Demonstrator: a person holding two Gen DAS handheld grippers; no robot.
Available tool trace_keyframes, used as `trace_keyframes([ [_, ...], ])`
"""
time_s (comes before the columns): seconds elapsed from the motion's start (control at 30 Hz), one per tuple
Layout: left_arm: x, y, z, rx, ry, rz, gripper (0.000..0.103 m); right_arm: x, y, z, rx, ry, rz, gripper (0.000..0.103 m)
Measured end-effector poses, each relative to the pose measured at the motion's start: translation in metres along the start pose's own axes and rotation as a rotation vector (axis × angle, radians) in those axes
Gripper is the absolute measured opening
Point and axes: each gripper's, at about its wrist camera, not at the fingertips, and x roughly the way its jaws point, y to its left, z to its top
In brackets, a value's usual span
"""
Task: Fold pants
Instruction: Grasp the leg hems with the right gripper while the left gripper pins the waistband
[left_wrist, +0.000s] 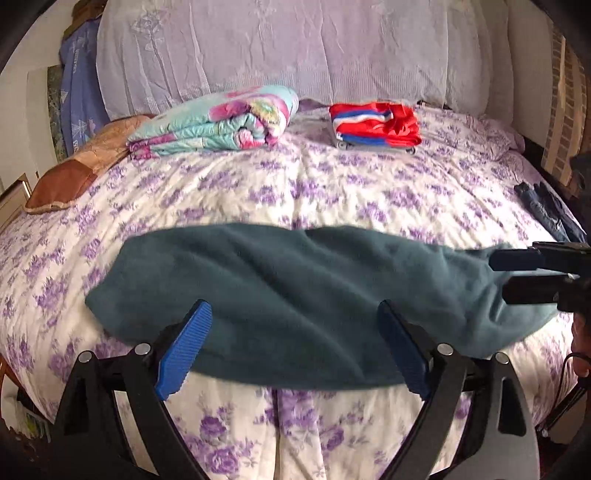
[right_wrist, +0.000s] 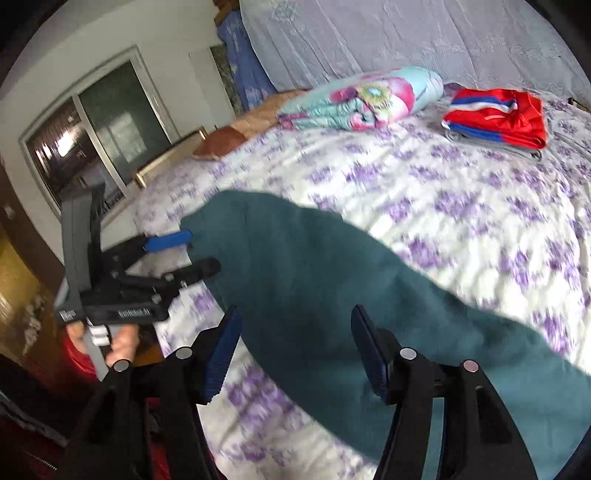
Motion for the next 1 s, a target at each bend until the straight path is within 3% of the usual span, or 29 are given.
trace_keyframes([
  [0.07, 0.013, -0.001, 0.009, 0.001, -0.002, 0.010, 0.094, 0.026, -0.015, 0.029, 0.069, 0.032, 0.079, 0.062],
  [0.2, 0.063, 0.014, -0.007, -0.066, 0.177, 0.008, 0.093, 0.088, -0.040, 0.067, 0.142, 0.160, 0.106, 0.062],
  [0.27, 0.058, 0.010, -0.021, 0.001, 0.105, 0.045, 0.094, 0.106, -0.048, 0.072, 0.156, 0.191, 0.097, 0.062],
  [0.37, 0.059, -0.007, -0.032, 0.089, 0.073, 0.134, 0.095, 0.114, -0.057, 0.071, 0.191, 0.174, 0.072, 0.062],
  [0.47, 0.062, -0.002, -0.029, 0.055, 0.072, 0.106, 0.098, 0.119, -0.065, 0.067, 0.181, 0.167, 0.037, 0.064],
  [0.57, 0.061, 0.001, -0.030, 0.047, 0.064, 0.093, 0.098, 0.128, -0.069, 0.060, 0.213, 0.229, 0.138, 0.064],
  [0.73, 0.060, 0.000, -0.031, 0.050, 0.054, 0.096, 0.098, 0.112, -0.047, 0.052, 0.159, 0.238, 0.255, 0.067],
  [0.87, 0.060, 0.001, -0.032, 0.048, 0.050, 0.096, 0.098, 0.122, -0.036, 0.041, 0.138, 0.309, 0.239, 0.072],
  [1.0, 0.056, -0.001, -0.035, 0.045, 0.041, 0.092, 0.098, 0.115, -0.019, 0.030, 0.080, 0.297, 0.210, 0.078],
])
